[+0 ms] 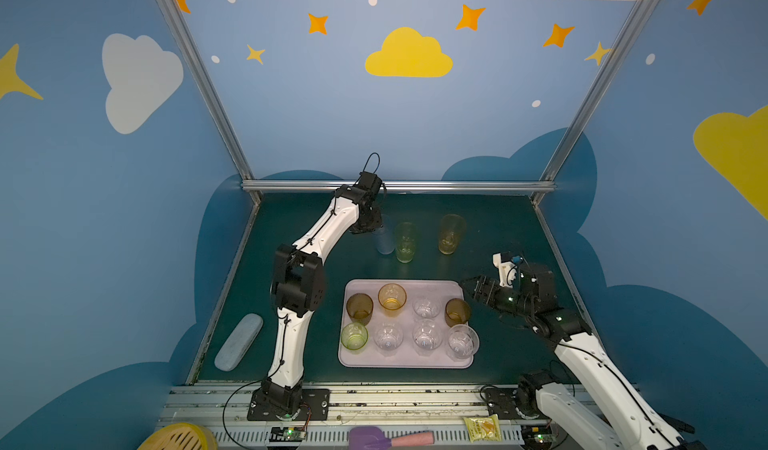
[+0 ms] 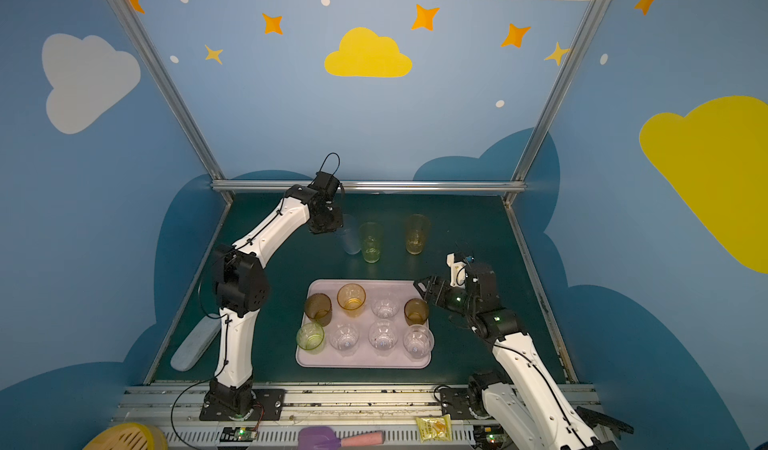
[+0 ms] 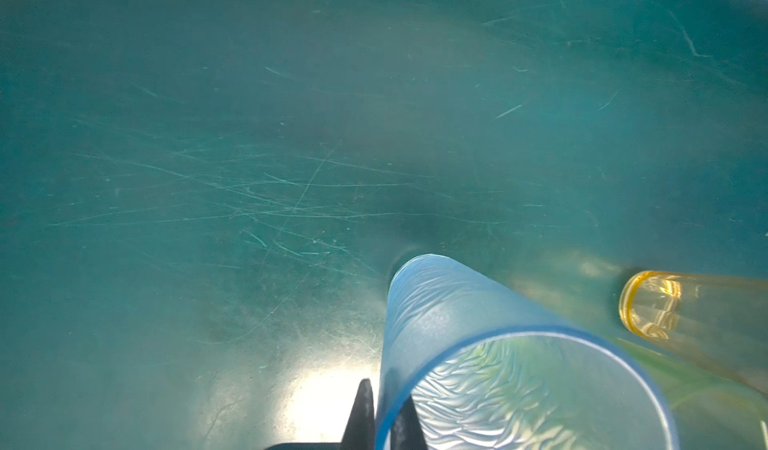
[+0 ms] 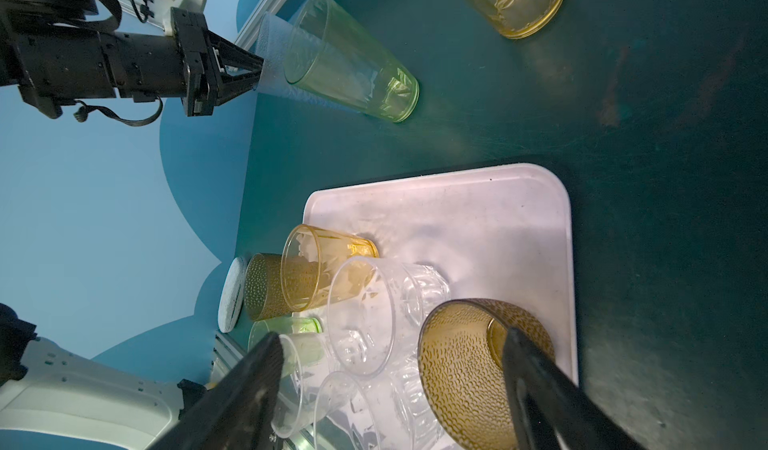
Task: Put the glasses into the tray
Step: 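Close the left gripper on the frosted blue glass and lift it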
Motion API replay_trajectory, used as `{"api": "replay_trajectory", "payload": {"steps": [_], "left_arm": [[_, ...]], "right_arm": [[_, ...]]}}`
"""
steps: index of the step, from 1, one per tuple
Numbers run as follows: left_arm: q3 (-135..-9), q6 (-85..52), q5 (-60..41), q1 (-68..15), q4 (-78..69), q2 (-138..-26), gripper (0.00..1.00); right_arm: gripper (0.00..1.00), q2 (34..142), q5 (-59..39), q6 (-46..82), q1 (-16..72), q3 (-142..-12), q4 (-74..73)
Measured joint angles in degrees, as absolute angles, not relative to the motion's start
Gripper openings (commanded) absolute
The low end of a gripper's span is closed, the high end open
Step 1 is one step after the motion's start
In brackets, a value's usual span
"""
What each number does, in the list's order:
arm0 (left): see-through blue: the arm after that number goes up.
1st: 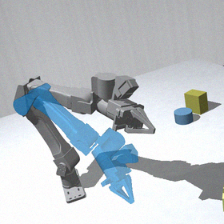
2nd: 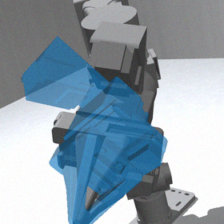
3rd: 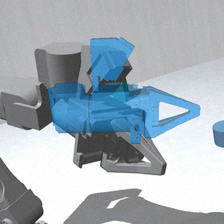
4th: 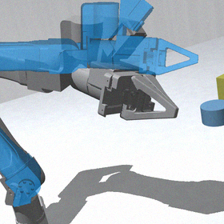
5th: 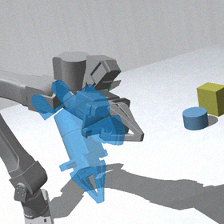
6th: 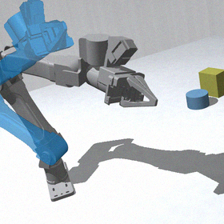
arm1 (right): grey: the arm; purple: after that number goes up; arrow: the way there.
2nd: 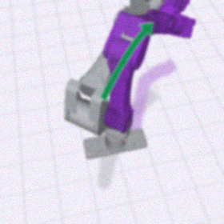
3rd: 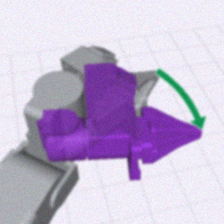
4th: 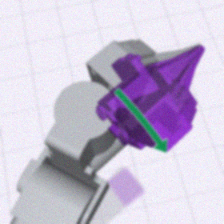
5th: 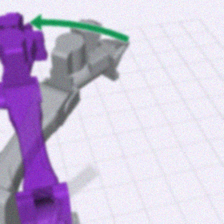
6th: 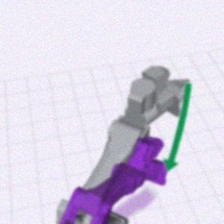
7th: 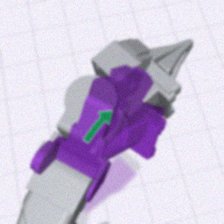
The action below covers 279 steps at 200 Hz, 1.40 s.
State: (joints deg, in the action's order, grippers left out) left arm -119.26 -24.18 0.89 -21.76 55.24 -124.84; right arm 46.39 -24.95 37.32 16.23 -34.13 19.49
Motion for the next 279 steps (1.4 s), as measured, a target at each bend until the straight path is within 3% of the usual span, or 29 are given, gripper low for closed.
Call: {"api": "replay_trajectory", "payload": {"steps": [81, 279], "left_arm": [[-118.72, -24.14, 2.46, -21.28, 56.97, -124.51, 0.04], [-93.67, -25.19, 3.68, -19.90, 52.18, -104.55, 0.04]], "right_arm": [[0.82, 46.13, -26.04, 38.79, 16.03, -34.13, 19.53], [0.82, 43.64, -27.97, 40.36, 15.57, -33.34, 20.40]]}}
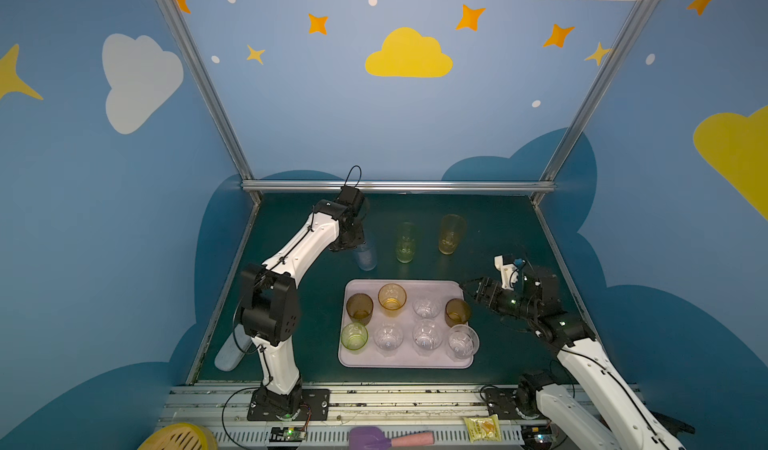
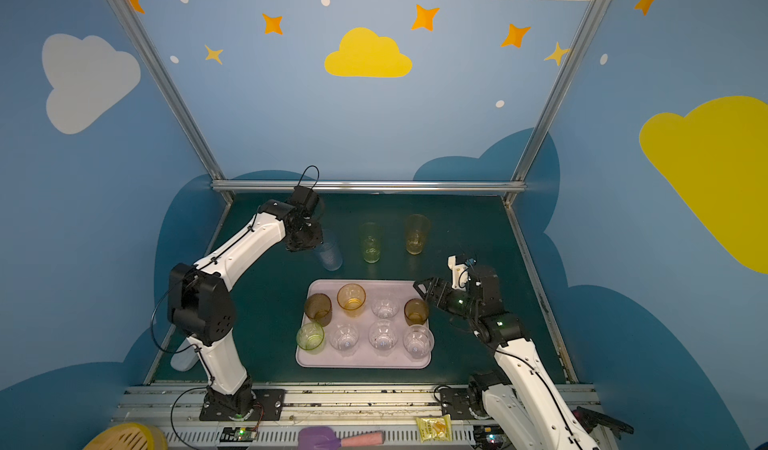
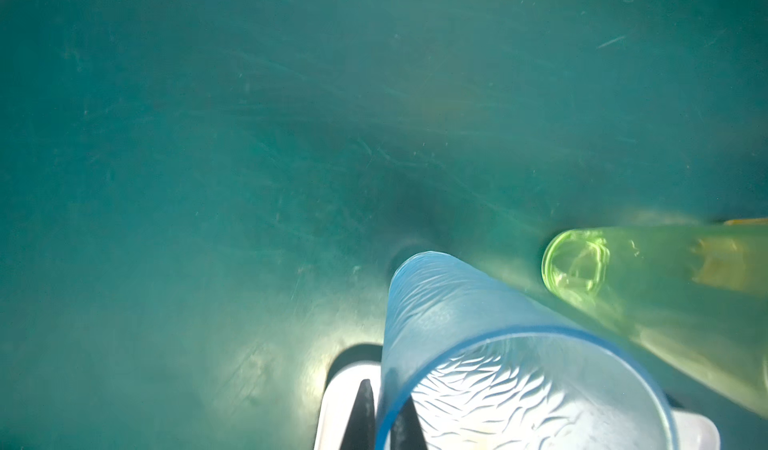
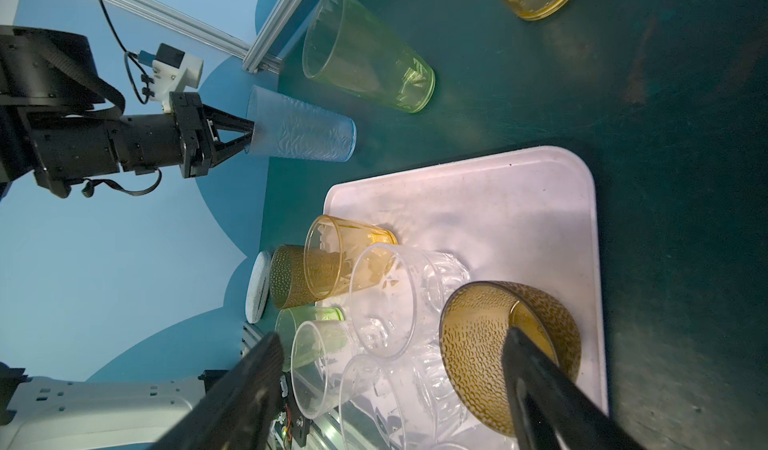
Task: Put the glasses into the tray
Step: 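Close the left gripper on the frosted blue glass and lift it, then carry the frosted blue glass with the left gripper over the tray's farther corner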
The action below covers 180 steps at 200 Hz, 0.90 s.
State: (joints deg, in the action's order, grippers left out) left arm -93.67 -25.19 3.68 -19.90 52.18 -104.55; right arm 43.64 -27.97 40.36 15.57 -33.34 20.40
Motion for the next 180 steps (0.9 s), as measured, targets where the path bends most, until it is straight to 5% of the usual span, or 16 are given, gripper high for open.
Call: {"api": "replay_trajectory", "payload": {"steps": [180], "left_arm": [[-88.55, -25.28, 7.51, -29.04, 57.69, -92.97, 0.04]], "right_arm": [[0.82, 41.21, -28.18, 41.63, 15.40, -31.18, 20.88]]}}
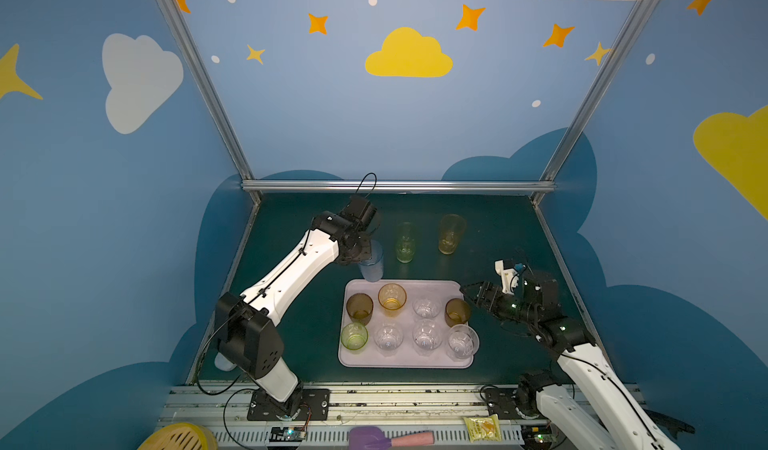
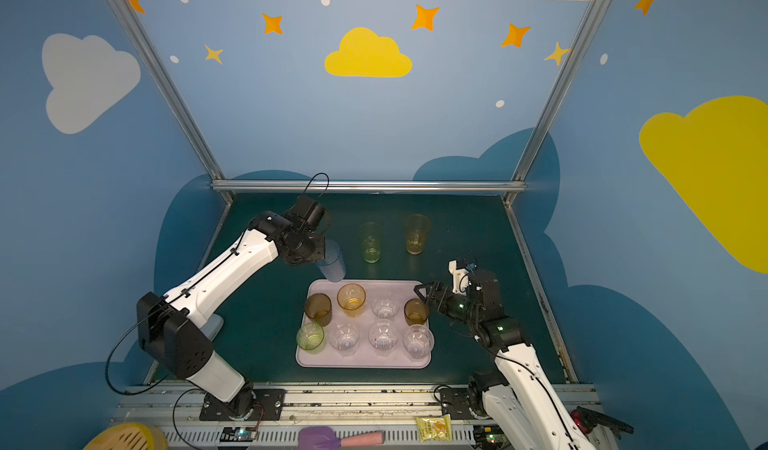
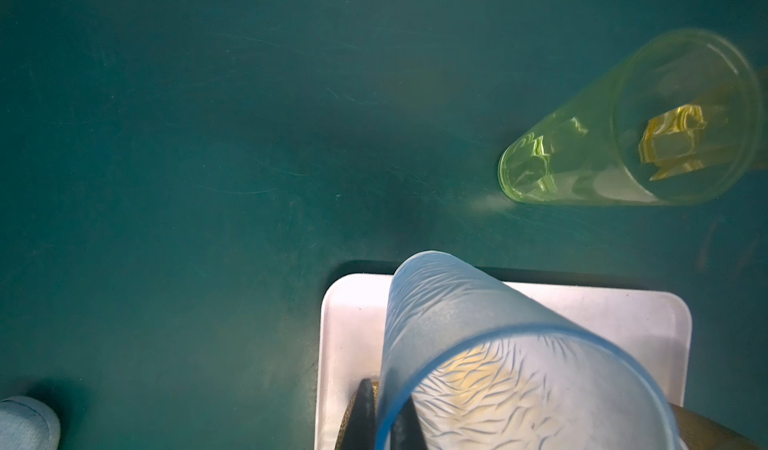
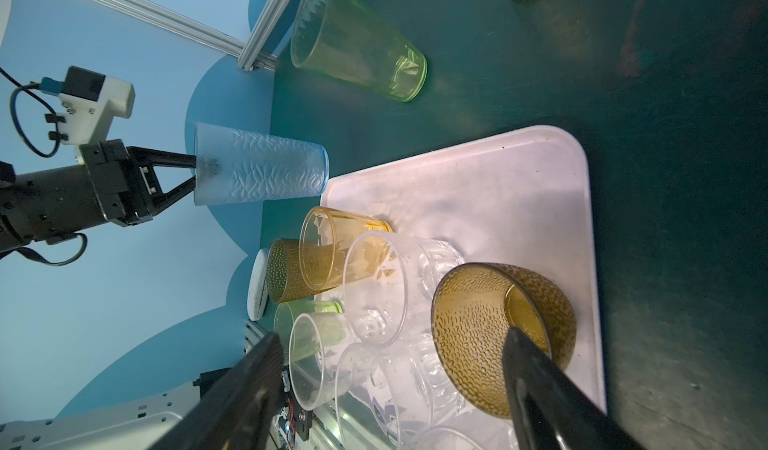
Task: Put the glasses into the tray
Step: 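Carry the frosted blue glass with the left gripper over the tray's farther corner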
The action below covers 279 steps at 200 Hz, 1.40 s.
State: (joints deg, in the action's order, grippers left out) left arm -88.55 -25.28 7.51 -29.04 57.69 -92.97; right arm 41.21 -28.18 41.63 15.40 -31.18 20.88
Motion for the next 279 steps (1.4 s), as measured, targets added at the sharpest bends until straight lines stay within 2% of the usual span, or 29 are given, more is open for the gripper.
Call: {"api": "replay_trajectory", "payload": {"steps": [279], "left_arm": [[-79.26, -27.24, 8.49, -32.27, 57.60, -90.08, 0.04]], "right_arm": [[0.82, 39.81, -28.12, 42.26, 15.31, -29.12, 22.04]]}}
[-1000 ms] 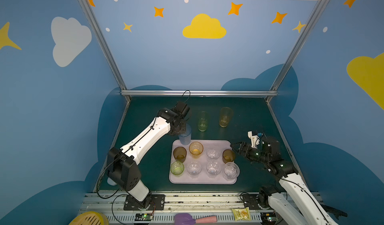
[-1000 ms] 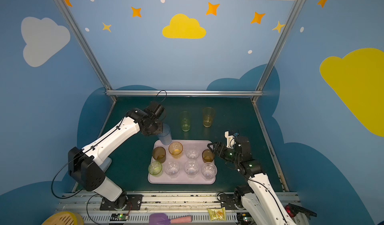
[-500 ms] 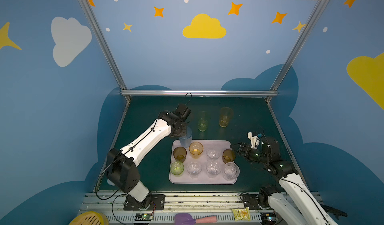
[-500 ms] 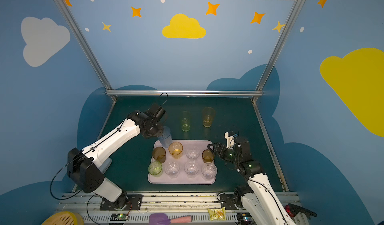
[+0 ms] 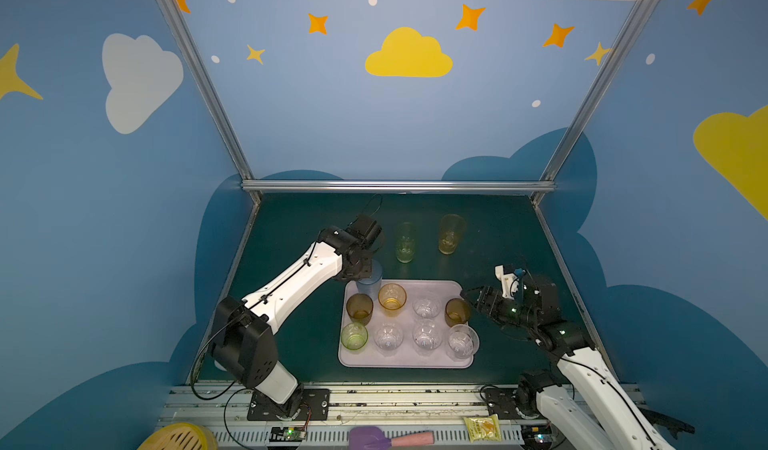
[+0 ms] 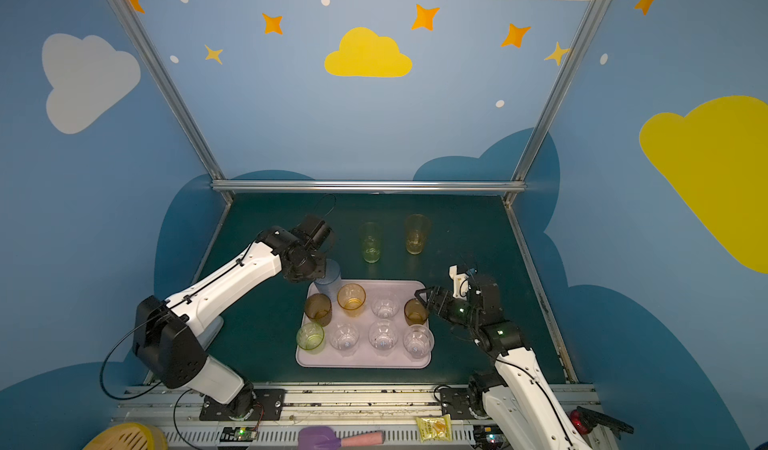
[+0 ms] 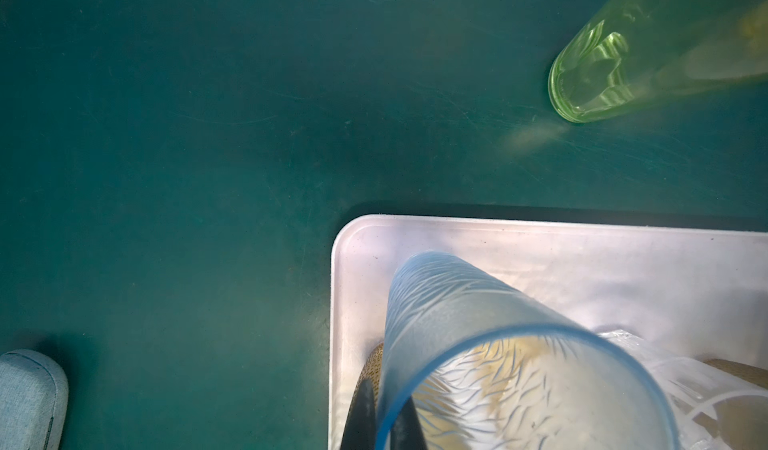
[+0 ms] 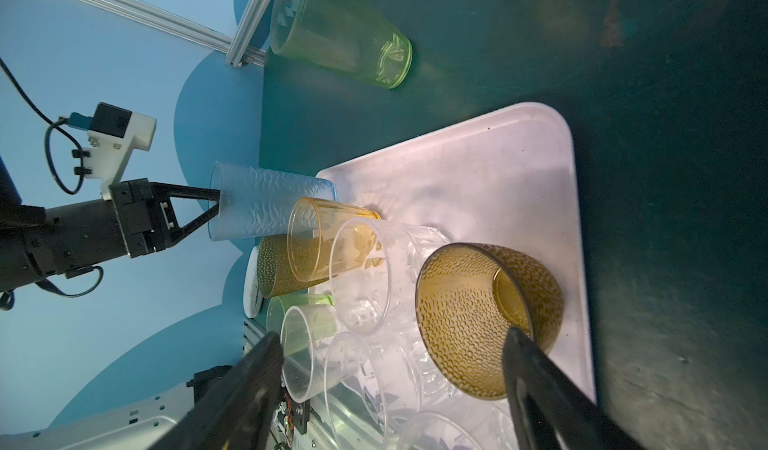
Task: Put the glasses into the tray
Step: 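Carry the frosted blue glass with the left gripper over the tray's farther corner, then lower the frosted blue glass onto the tray and open the left gripper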
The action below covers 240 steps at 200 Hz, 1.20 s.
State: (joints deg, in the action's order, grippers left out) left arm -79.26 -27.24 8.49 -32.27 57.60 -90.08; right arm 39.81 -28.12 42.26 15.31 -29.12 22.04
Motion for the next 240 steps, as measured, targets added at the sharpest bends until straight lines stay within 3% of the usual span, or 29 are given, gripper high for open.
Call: {"api": "replay_trajectory", "payload": {"steps": [240], "left_arm": [[-78.94, -27.86, 8.47, -32.27, 55.51, -94.19, 0.06]], "right_arm": [[0.82, 39.81, -27.92, 43.31, 15.29, -26.48, 22.04]]}}
